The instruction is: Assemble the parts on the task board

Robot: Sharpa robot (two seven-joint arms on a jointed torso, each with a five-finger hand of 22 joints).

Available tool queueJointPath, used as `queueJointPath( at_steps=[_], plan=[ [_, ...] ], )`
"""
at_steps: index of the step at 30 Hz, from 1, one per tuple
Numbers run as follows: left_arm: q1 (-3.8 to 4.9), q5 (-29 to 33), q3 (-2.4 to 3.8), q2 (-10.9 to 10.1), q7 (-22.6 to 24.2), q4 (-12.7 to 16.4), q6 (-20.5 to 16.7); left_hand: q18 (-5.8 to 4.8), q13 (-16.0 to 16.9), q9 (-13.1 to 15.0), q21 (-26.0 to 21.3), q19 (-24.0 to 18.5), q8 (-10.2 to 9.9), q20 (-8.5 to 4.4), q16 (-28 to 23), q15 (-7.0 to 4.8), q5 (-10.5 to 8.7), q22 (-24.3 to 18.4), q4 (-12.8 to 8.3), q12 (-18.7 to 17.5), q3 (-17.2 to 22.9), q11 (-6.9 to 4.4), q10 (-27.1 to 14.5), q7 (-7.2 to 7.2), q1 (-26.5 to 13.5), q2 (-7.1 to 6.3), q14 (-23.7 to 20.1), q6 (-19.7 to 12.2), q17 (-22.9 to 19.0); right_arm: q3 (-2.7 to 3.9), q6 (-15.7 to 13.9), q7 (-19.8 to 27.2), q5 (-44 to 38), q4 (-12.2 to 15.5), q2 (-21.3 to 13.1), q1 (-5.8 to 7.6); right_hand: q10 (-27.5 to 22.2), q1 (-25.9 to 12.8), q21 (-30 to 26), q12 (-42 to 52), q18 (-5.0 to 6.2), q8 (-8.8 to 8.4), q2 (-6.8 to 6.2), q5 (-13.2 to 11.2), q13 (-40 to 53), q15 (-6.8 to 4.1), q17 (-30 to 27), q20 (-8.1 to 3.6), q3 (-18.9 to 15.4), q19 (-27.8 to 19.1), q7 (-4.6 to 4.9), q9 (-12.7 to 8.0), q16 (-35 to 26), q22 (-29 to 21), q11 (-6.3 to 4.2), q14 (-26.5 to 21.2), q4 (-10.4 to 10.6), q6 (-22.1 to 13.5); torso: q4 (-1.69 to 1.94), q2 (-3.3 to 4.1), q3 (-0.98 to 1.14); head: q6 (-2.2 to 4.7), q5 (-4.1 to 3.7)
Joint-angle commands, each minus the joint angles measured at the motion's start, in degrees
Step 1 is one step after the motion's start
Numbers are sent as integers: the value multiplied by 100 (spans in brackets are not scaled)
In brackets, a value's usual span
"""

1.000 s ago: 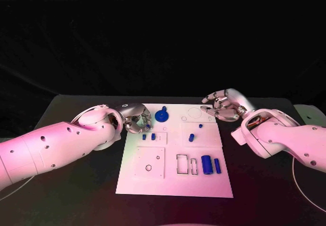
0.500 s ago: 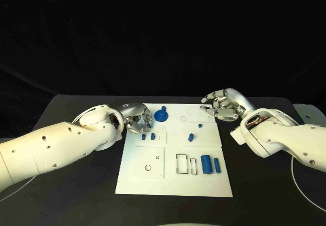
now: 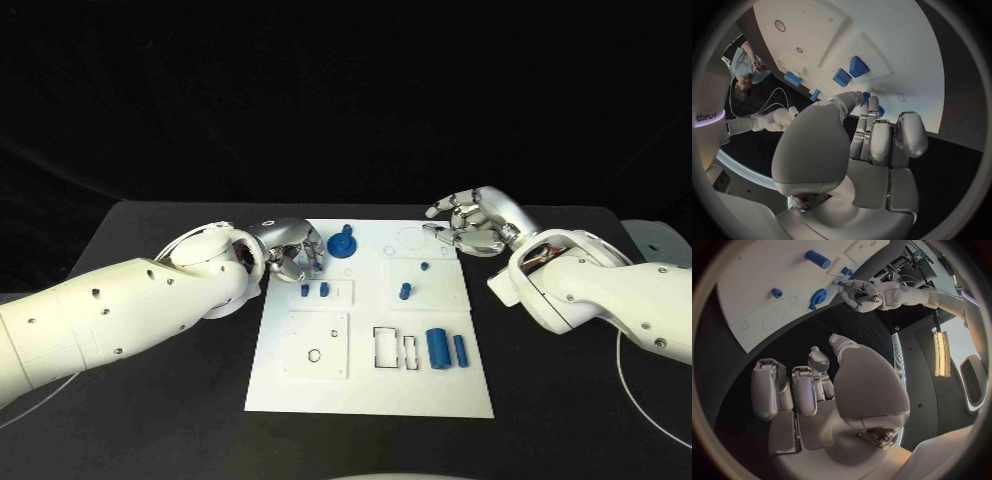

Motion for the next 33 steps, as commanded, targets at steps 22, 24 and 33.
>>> queueJointPath(
  at_steps=[22,24,33],
  plan=[
    [1,10,4,143,-9,-105,149,-69,-12,-1,24,19,-22,-25,8,3,-37,-3,-13,-48,17,-11,57,-10,-38,33,24,44,-28,0,33,19,-43,12,-4,-4,24,0,-3,18,31,36,-32,34,7,-35,647,-43,28,-3,-40,9,-21,688,-6,348,2,16,-1,3,1,-24,-25],
    [1,11,4,143,-4,-101,155,-69,-12,-1,24,19,-22,-25,8,3,-37,-3,-13,-48,17,-11,57,-10,-38,33,24,44,-28,0,33,20,-43,12,-5,-4,24,0,-3,18,31,36,-32,34,7,-35,647,-43,28,-3,-40,9,-21,688,-6,348,2,16,0,0,3,-28,-26],
    [0,12,3,133,-39,-102,187,-74,-2,7,43,31,-9,-36,-6,-16,-48,26,-49,-77,3,-38,171,-33,-34,52,16,131,-86,0,33,20,-43,11,-11,-4,53,-19,-17,5,32,53,-42,36,-38,-45,643,-54,57,4,-48,16,-29,682,-15,351,0,26,1,-5,2,-37,-28]
  ],
)
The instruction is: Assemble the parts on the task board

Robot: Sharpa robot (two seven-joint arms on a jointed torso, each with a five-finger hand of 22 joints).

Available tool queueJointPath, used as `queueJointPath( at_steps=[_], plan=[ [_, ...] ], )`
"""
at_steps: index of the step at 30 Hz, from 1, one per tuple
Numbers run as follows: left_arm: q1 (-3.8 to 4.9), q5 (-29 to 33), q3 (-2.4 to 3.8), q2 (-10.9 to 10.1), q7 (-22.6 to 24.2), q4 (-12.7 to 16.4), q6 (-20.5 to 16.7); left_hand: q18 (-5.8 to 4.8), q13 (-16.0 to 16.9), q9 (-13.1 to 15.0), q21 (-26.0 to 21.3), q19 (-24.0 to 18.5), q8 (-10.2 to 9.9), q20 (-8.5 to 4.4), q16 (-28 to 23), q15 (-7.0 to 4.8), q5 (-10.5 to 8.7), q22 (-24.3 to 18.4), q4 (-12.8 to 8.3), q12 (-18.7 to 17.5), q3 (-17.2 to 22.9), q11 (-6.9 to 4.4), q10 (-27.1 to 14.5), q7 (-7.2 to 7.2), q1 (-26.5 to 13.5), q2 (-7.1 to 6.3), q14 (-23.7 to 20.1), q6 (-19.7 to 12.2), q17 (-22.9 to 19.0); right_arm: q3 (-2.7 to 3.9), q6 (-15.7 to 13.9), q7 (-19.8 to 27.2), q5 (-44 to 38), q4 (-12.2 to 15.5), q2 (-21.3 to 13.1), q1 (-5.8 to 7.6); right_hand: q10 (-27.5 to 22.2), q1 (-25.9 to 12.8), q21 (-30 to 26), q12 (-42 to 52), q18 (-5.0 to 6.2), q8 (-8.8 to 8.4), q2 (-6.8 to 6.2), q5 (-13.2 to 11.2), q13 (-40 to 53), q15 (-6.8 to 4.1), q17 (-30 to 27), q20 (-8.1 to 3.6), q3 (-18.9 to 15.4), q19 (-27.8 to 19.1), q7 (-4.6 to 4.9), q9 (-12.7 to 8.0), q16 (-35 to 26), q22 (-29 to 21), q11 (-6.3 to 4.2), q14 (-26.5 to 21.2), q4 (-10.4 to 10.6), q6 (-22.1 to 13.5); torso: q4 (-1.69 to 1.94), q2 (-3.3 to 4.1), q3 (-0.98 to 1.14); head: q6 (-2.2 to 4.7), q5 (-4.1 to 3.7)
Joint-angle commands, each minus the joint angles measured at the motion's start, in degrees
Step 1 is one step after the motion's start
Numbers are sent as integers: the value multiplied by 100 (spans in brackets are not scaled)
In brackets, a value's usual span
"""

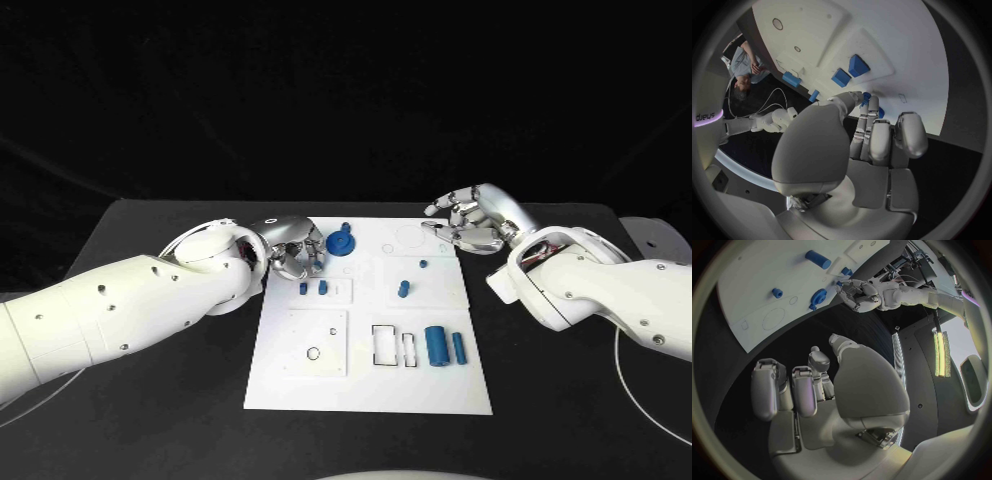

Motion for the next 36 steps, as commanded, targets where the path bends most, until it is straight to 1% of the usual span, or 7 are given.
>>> queueJointPath(
  at_steps=[1,8,19,25,32,36],
  plan=[
    [-2,11,0,6,-5,6,106,-76,4,9,20,10,21,-15,-6,-16,-27,9,-32,-13,-14,13,37,18,-17,36,16,38,-9,0,32,22,-42,7,-3,-3,31,-19,-17,5,32,8,-42,36,-5,-45,639,-54,24,4,-26,5,-29,679,6,351,0,4,1,-3,0,-2,-1],
    [-2,10,0,2,-57,-10,105,-74,1,5,15,5,12,-19,14,-19,-27,0,-41,-34,-20,15,36,18,-20,26,33,36,48,0,33,21,-42,5,-6,-3,33,-21,-16,4,31,9,-42,36,-8,-45,641,-54,27,5,-26,5,-29,679,6,352,0,4,0,-1,-1,-7,2],
    [-2,36,0,3,-16,-18,88,-66,-53,-69,-20,-35,-160,14,13,37,-20,-47,-38,-275,-43,88,-62,84,-115,-51,7,-117,12,0,31,21,-42,0,-6,-4,33,-21,-16,4,31,9,-42,36,-8,-45,641,-54,27,5,-26,5,-29,679,6,352,0,4,4,-2,-3,-21,1],
    [-2,54,-1,1,24,-22,84,-61,-70,-96,-35,-50,-221,33,7,57,-23,-67,-22,-351,-53,112,-84,104,-159,-85,-7,-165,-23,0,30,23,-42,-2,-5,-6,29,-24,-27,-8,33,10,-41,36,-25,-47,640,-56,34,2,-26,6,-31,672,5,352,0,1,-4,-3,-4,-25,1],
    [-2,61,-1,-1,21,-29,127,-60,-80,-107,-39,-56,-245,45,2,68,-26,-73,-6,-397,-74,123,-100,108,-200,-121,-19,-170,-51,0,28,25,-42,-5,-5,-7,29,-24,-27,-8,33,10,-41,36,-25,-47,640,-56,34,2,-26,6,-31,672,5,352,0,1,-2,-4,2,-32,5],
    [-2,62,-1,-5,26,-35,119,-27,-93,-118,-137,-143,-271,60,-56,84,-22,-222,7,-457,-83,139,-139,117,-228,-146,-88,-173,-215,0,26,25,-42,-7,-6,-7,29,-24,-27,-8,33,10,-41,36,-25,-47,640,-56,34,2,-26,6,-31,672,5,352,0,1,-1,1,0,-32,4]
  ],
)
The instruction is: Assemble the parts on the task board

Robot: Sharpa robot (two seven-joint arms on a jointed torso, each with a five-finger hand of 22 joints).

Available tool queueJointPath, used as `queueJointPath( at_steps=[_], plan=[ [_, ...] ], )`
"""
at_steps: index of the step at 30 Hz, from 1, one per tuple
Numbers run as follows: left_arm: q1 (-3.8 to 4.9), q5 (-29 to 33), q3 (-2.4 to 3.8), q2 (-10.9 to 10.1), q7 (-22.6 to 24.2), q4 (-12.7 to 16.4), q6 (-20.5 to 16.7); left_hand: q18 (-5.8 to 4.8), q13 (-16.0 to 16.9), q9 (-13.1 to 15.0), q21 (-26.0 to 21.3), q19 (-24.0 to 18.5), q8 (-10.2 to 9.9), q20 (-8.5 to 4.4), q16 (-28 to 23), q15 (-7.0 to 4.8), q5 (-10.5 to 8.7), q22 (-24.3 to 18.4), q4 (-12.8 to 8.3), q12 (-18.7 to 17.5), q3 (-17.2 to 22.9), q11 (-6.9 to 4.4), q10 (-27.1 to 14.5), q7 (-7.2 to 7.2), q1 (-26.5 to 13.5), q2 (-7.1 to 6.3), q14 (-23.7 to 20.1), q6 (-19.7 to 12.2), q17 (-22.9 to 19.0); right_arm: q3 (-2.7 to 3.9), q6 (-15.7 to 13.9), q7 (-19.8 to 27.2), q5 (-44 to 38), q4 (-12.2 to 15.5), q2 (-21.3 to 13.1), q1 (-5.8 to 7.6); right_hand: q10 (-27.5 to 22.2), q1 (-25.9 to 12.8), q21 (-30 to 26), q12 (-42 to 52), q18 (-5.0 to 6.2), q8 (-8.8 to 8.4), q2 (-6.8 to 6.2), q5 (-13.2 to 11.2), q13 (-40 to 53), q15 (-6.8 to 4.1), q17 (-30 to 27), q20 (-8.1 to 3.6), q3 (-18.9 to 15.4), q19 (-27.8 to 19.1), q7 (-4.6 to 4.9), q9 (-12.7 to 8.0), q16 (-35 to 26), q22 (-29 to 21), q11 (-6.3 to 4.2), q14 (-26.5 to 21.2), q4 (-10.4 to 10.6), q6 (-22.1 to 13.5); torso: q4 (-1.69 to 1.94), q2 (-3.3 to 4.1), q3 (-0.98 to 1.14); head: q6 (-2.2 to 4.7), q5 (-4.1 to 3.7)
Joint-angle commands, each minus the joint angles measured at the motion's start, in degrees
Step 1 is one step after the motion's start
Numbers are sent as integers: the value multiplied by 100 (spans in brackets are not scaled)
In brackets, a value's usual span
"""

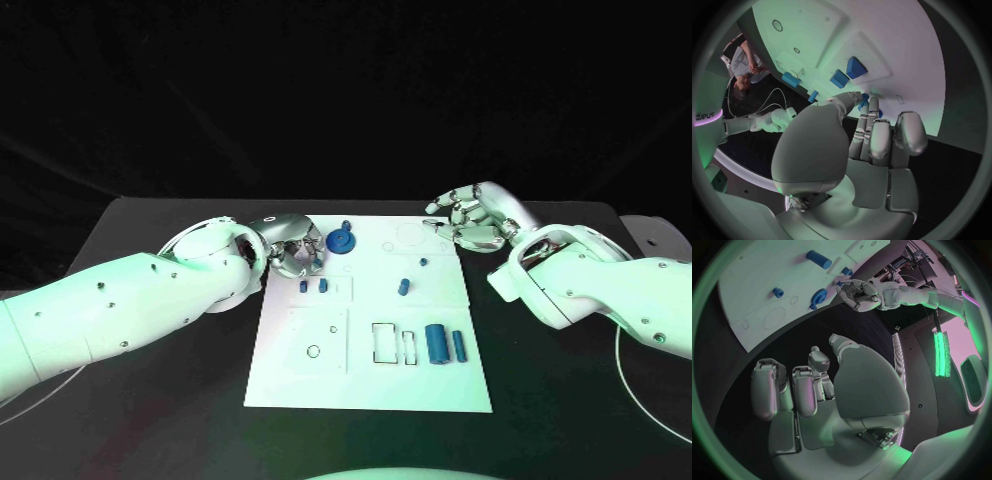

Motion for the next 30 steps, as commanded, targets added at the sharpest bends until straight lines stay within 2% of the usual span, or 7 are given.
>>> queueJointPath(
  at_steps=[1,7,13,25,30],
  plan=[
    [0,36,2,2,42,0,78,-26,-6,-7,-23,-35,-25,-2,-23,13,-22,-31,15,-23,-26,26,-26,-3,-66,5,-21,-29,-43,0,26,25,-42,0,2,-5,29,-24,-27,-8,34,10,-41,36,-5,-25,642,-56,34,2,-27,8,-31,675,4,373,-1,1,-1,3,0,1,-1],
    [0,62,2,-1,59,-3,30,-9,-19,-32,-85,-94,-83,20,-54,36,-19,-113,18,-93,-30,54,-84,19,-77,-21,-74,-78,-118,0,25,27,-42,-5,7,-8,15,-27,-37,-31,35,9,-46,35,-31,-26,636,-57,40,-1,-27,7,-36,669,4,372,-2,-5,-3,-1,1,-3,0],
    [0,96,2,-8,77,-3,-7,-5,-29,-94,-105,-111,-222,52,-55,66,-18,-131,22,-164,-39,85,-166,43,-89,-59,-102,-248,-156,0,23,28,-42,-8,10,-12,15,-27,-37,-31,35,9,-46,35,-31,-26,636,-57,40,-1,-27,7,-36,669,4,372,-2,-5,-2,-2,0,-2,-1],
    [-1,139,2,-58,97,19,-14,2,-42,-146,-131,-130,-316,74,-58,92,-19,-164,31,-227,-66,119,-273,75,-113,-107,-125,-350,-209,0,24,27,-42,-12,5,-16,-9,-27,-56,-64,39,8,-51,35,-65,-26,624,-58,43,-8,-26,7,-43,657,4,369,-4,-9,-6,2,0,-8,1],
    [-2,175,2,-103,113,34,-38,7,-48,-174,-151,-146,-364,88,-61,109,-18,-191,39,-257,-91,141,-328,101,-132,-135,-138,-407,-236,0,54,16,-42,-23,-1,-17,-409,-31,-133,-620,54,8,-80,33,-584,-27,612,-61,83,-35,-24,9,-60,609,6,365,-5,-40,-3,1,-1,-5,-2]
  ],
)
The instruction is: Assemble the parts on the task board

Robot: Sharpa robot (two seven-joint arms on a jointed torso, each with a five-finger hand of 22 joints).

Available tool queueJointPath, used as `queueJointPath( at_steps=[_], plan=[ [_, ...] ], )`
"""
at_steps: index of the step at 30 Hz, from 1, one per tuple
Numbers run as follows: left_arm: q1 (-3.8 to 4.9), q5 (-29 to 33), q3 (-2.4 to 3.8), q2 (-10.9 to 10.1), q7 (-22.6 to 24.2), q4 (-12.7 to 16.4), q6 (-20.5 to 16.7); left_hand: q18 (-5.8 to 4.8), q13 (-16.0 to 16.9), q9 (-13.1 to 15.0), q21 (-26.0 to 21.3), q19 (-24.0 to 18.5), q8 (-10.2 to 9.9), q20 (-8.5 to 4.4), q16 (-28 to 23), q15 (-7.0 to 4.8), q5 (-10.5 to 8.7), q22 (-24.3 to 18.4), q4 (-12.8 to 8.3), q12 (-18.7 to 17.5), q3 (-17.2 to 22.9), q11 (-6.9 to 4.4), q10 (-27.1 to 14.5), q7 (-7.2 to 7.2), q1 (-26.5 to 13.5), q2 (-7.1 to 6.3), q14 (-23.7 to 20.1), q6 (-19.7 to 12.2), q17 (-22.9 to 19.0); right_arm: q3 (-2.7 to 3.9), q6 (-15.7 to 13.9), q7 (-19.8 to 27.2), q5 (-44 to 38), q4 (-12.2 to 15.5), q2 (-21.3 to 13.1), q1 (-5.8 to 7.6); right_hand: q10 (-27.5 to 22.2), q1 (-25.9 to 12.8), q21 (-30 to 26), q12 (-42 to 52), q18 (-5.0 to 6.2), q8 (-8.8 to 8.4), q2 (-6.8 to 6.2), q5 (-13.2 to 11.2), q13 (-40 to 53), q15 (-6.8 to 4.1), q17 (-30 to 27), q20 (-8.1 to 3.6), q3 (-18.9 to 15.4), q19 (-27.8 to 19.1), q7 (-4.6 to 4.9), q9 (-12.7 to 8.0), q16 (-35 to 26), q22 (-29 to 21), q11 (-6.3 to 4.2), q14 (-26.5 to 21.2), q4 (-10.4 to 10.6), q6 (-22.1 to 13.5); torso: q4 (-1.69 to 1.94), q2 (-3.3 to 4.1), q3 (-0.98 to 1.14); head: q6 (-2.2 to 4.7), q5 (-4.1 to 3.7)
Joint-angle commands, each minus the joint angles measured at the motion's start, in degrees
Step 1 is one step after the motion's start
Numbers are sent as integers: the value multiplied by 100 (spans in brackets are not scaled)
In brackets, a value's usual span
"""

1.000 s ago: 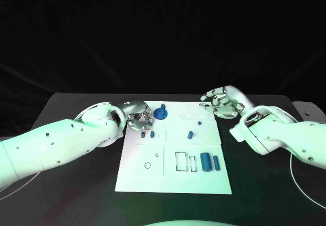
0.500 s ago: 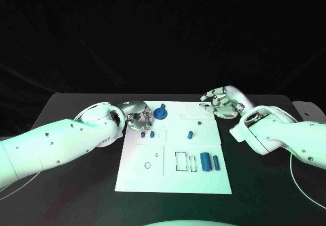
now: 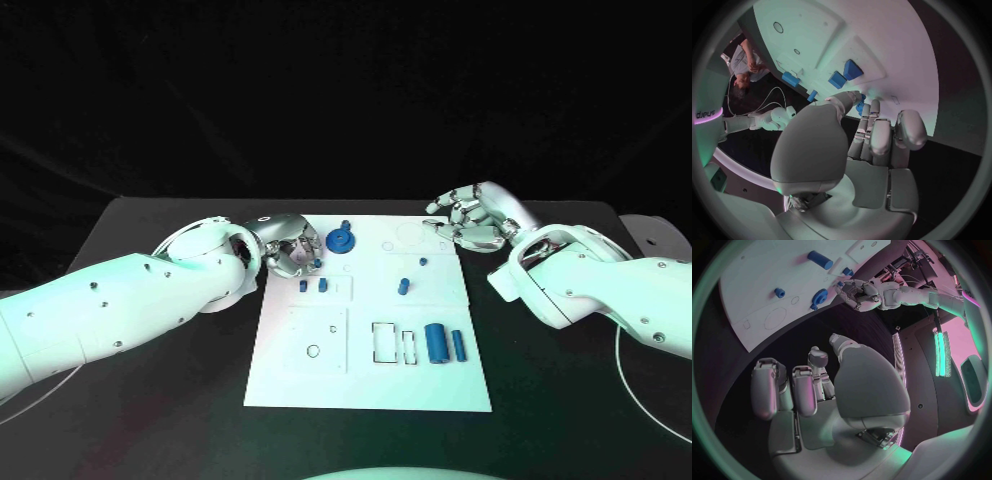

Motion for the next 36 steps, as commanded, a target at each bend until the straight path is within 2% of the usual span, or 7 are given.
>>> queueJointPath(
  at_steps=[1,9,15,16,20,27,36],
  plan=[
    [-1,92,3,-18,87,28,-36,7,-9,-13,-35,-36,-37,1,-30,17,-18,-10,-4,-33,-45,3,-49,14,-29,-32,-42,-54,-5,0,64,14,-43,-6,-1,-5,-288,-6,-69,-433,59,10,-61,26,-406,-27,624,-40,59,-25,-22,13,-13,586,-2,369,0,-46,2,0,-1,2,0],
    [-17,539,7,-207,348,128,-303,28,-6,-15,-98,-87,-16,18,-48,32,-2,-103,-15,-39,-18,17,-65,27,18,20,-72,16,-78,0,307,-38,-244,-73,-12,-6,-822,198,-452,-2282,129,84,-208,-173,-2043,-19,469,-38,431,-171,-13,49,-149,369,11,302,-50,38,-2,-2,-2,9,4],
    [-19,2359,32,-487,1017,180,-797,103,29,-10,-336,-285,51,25,-181,36,3,-441,-43,32,60,14,53,49,91,124,-230,183,-427,0,895,-232,-1119,-157,-22,-6,-756,567,-756,-3622,182,91,-383,-343,-3248,24,317,-7,838,-271,4,49,-280,205,73,243,-272,256,3,-7,-1,68,-92],
    [-18,2708,33,-530,1133,192,-847,136,45,-16,-444,-376,47,23,-237,30,-3,-597,-44,66,56,6,94,43,88,134,-295,180,-575,0,991,-275,-1307,-171,-20,-6,-705,589,-835,-3900,196,75,-418,-343,-3517,39,283,7,913,-297,-2,42,-309,163,85,231,-317,295,1,-5,-2,74,-119],
    [-18,4666,36,-732,1773,298,-864,491,68,-65,-1903,-1574,16,60,-1243,80,-17,-2424,-95,137,7,68,-166,93,103,190,-1494,96,-2618,1,1469,-579,-2558,-220,26,-6,-586,566,-818,-4380,189,61,-473,-458,-4035,51,314,17,1012,-270,-48,36,-297,194,91,244,-388,418,-11,6,-11,106,-230],
    [-20,6839,23,-925,2524,499,-406,500,209,-12,-2149,-1613,202,-19,-1391,-32,-5,-2592,-159,524,-97,-85,132,-61,141,365,-1645,362,-2787,0,1912,-1128,-3832,-273,127,-19,-486,425,-665,-4700,152,-22,-543,-933,-4423,61,421,26,986,-180,-57,-3,-223,310,105,289,-327,495,16,3,-22,114,-343],
    [-31,7524,14,-1077,2910,766,-192,495,224,-23,-2221,-1617,183,-43,-1422,-50,-6,-2637,-178,585,-137,-106,210,-56,131,390,-1681,343,-2829,0,1974,-1448,-4466,-332,301,-78,-469,442,-518,-4774,121,-65,-584,-953,-4516,74,536,35,948,-111,-27,-22,-141,408,126,330,-339,506,-3,8,-27,119,-369]
  ],
)
